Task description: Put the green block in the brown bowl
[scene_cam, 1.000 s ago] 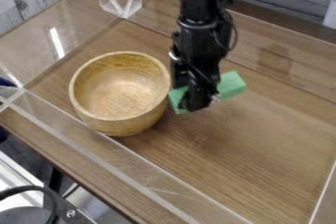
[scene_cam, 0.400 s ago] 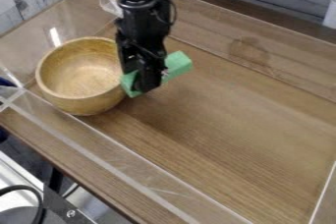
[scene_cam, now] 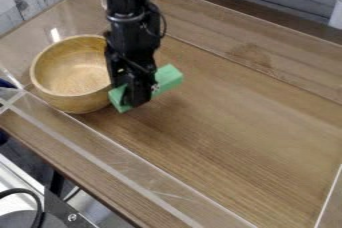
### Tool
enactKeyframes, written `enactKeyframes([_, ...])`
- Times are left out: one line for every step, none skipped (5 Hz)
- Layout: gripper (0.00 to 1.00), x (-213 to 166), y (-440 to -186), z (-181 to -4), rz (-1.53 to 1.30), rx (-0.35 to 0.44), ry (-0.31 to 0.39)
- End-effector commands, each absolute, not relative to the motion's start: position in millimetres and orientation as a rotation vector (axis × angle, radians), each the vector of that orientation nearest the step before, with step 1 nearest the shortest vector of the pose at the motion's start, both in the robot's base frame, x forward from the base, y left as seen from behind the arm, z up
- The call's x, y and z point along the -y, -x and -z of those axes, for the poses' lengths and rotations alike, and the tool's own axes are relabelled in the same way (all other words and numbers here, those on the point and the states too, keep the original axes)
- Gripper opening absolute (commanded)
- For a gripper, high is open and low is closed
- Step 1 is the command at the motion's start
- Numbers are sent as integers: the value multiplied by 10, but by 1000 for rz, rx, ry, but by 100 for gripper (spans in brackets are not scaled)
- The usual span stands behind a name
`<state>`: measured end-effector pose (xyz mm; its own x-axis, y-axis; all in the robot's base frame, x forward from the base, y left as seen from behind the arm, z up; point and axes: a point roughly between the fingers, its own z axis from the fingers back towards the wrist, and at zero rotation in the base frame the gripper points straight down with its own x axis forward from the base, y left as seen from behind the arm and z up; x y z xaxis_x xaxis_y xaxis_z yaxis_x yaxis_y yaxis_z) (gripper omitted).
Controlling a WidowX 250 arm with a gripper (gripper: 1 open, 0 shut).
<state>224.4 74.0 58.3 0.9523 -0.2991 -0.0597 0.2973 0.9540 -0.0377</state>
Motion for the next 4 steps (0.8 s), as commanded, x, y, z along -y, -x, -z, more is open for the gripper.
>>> enactKeyframes([0,-710,-2262,-665,316,-12,3])
enactKeyframes([0,-681,-2206,-618,321,-21,10])
enactKeyframes([0,-666,-2186,-597,319,-22,11])
enactKeyframes([0,-653,-2170,-579,317,-22,12])
